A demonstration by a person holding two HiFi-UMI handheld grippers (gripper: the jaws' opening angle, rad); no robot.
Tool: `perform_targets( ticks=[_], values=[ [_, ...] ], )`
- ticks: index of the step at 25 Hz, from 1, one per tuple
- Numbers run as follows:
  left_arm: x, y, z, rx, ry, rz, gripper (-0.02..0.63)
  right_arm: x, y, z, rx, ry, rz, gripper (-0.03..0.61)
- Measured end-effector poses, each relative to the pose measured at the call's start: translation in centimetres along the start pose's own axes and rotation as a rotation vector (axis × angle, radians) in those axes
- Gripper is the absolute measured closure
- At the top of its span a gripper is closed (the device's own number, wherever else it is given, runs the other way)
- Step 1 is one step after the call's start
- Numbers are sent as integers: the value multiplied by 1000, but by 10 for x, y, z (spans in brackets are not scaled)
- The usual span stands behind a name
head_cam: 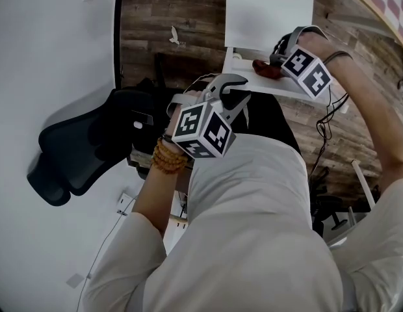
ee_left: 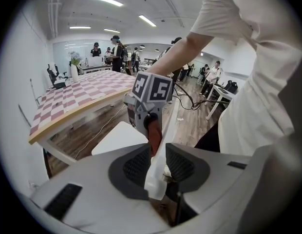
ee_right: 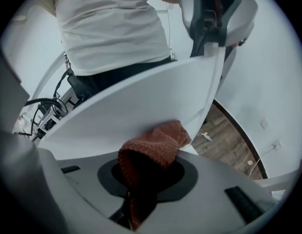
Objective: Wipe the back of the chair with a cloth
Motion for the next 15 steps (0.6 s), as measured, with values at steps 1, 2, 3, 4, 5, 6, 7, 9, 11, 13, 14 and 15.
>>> perform_targets(
  ticks=[1,2,3,4,5,6,7,9,11,13,14,15],
  values=[
    [0,0,0,1,0,0,492,-4,-6,0,7,3,8,479],
    [0,1,0,2,0,-1,493,-8,-12,1,14,6,16,479],
    [0,1,0,3,1,-2,492,-12,-18,1,20,6,23,479],
    [0,1,0,3,3,-4,493,-16,-24,2,26,4,26,479],
    [-1,1,0,4,5,-4,493,-19,-30,1,31,-3,26,479],
    [-2,2,0,5,7,-5,492,-23,-36,0,34,-12,22,479],
    [-2,1,1,6,9,-5,493,-27,-42,-1,36,-23,17,479],
    [-5,2,1,7,12,-5,492,-33,-51,-4,39,-43,6,479],
    [-8,2,0,6,15,-3,492,-36,-60,-9,38,-54,0,479],
    [-10,3,-1,5,18,-2,492,-36,-64,-15,30,-52,-4,479],
    [-10,3,-1,5,19,-2,492,-35,-65,-18,22,-50,-10,479],
    [-11,3,-2,6,20,-1,492,-33,-64,-21,13,-49,-17,479]
  ],
)
Point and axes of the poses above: the fingertips, and each gripper's own axes: y forward along the fingers, z to its right, x out of its underside, the point moved 2 cm from there along -y, backward along the fingers, and after that the axes turned 8 degrees about -y, right-handed, at the moved point
